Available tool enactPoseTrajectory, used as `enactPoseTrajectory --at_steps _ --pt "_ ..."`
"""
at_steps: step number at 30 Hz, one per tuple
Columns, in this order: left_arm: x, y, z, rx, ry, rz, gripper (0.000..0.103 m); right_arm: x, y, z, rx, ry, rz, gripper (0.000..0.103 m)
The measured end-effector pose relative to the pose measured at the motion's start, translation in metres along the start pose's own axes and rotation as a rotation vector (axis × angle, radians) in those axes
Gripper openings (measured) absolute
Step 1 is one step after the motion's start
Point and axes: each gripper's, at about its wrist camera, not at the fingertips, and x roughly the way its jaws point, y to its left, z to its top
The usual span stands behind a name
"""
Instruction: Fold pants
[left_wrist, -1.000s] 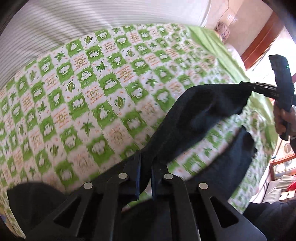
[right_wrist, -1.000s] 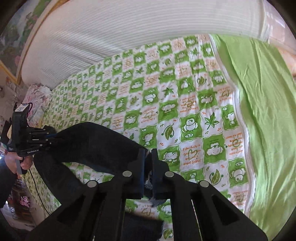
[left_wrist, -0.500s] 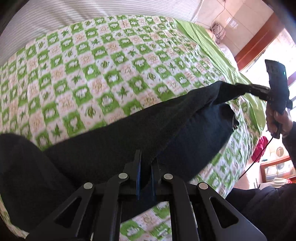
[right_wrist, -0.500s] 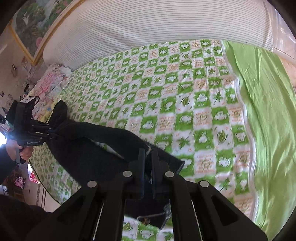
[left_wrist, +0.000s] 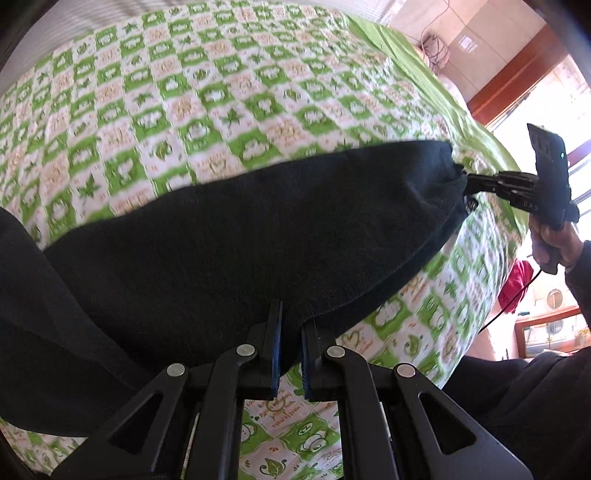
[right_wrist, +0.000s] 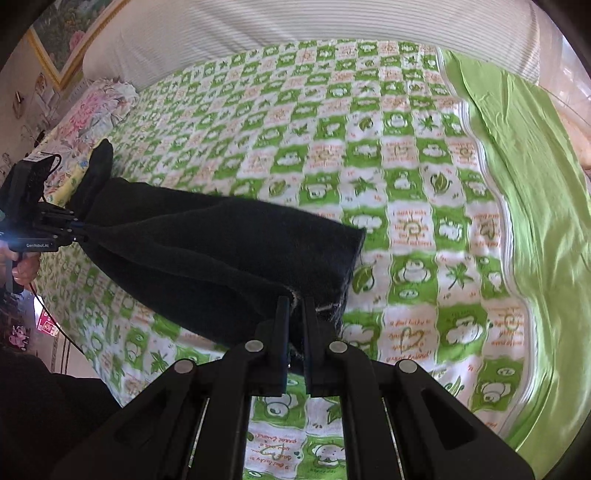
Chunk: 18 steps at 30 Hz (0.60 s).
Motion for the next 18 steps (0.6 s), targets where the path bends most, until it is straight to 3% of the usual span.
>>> enactPoseTrajectory --at_steps 7,10,14,18 --pt "0.022 0.004 -0.016 -0.019 0.025 0.012 0.011 0.013 0.003 -0.011 0.011 0.043 -0.02 0.009" --pt "0.018 0.005 -0.018 -0.042 0.016 0.001 0.016 0.014 0.001 -0.01 0.055 0.072 -0.008 0.022" --pt "0.006 0.008 -0.025 -0.07 -0.005 -0.011 0.024 -0.004 0.012 -0.009 0.08 0.03 -0.009 0.048" --pt "-0.006 0.01 -0.032 -0.105 -0.029 -0.02 0.034 -0.018 0.032 -0.006 0.087 -0.026 0.032 0.05"
